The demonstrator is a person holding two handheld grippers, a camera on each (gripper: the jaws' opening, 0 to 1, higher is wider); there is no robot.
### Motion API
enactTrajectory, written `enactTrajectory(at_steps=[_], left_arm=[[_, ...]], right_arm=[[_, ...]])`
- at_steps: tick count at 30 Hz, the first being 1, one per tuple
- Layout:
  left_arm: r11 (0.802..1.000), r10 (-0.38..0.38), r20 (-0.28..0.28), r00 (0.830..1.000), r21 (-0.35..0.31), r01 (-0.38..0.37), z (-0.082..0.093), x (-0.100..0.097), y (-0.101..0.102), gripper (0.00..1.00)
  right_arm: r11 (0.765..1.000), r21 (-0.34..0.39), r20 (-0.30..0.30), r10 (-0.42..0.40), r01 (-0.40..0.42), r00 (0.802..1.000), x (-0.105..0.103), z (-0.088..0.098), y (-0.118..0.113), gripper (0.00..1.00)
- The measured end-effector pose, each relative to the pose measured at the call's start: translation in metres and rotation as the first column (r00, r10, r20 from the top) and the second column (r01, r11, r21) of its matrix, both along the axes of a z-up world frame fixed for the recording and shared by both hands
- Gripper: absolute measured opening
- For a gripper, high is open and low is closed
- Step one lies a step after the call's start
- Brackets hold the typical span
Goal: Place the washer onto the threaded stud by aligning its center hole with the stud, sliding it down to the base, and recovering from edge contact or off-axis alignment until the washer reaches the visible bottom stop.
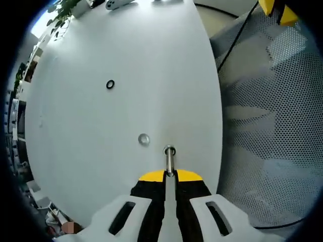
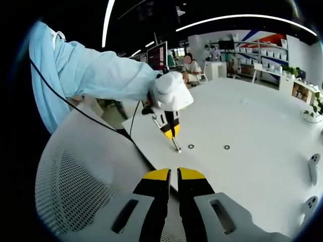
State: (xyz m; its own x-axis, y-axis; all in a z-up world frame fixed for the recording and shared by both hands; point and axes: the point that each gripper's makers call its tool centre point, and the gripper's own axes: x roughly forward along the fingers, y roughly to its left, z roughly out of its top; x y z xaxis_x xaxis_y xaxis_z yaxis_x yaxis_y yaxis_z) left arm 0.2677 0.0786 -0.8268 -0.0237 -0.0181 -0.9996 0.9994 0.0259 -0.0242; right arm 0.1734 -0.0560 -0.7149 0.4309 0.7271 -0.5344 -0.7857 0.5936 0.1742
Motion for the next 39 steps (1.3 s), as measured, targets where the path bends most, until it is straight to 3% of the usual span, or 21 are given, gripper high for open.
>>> enactTrajectory(at_steps=[5,11,14,21,27,30,34,38,39], left_arm=[[1.000,0.000,0.000,1.000,0.009,0.000,0.000,0.000,-0.015,0.03],[0.999,-0.021,0.016,1.000,0.038,0.021,0.000,-0.001,-0.013,0.03],[0.999,0.032,0.016,0.999,-0.007,-0.032,0.001,0.000,-0.017,0.04],[0.997,0.014,0.021,1.000,-0.079,-0.012,0.008,-0.003,-0.017,0.04],[0.992,0.035,0.065,0.997,-0.124,-0.027,0.022,0.001,-0.013,0.09],[0.980,0.089,0.062,0.994,-0.185,-0.076,0.037,-0.004,-0.013,0.05],[0.962,0.126,0.096,0.987,-0.256,-0.098,0.056,-0.010,-0.005,0.08],[0.917,0.222,0.097,0.970,-0.359,-0.174,0.082,-0.019,0.007,0.08],[0.900,0.263,0.107,0.959,-0.385,-0.204,0.090,-0.019,0.013,0.08]], right_arm=[[1.000,0.007,-0.006,0.017,-0.017,1.000,-0.002,0.000,0.002,0.08],[0.999,0.009,-0.010,0.039,-0.039,0.999,-0.005,-0.001,0.004,0.08],[0.999,0.008,-0.014,0.049,-0.049,0.999,-0.006,-0.001,0.005,0.08],[0.999,0.001,-0.026,0.053,-0.053,0.998,-0.008,-0.003,0.005,0.08],[0.999,-0.001,-0.031,0.047,-0.047,0.998,-0.008,-0.004,0.004,0.08],[0.999,-0.017,-0.036,0.036,-0.037,0.999,-0.006,-0.006,0.002,0.08],[0.999,-0.029,-0.060,0.040,-0.041,0.997,-0.008,-0.010,0.002,0.08],[0.998,-0.041,-0.078,0.047,-0.050,0.996,-0.011,-0.013,0.002,0.09],[0.998,-0.044,-0.082,0.046,-0.050,0.996,-0.011,-0.014,0.001,0.09]])
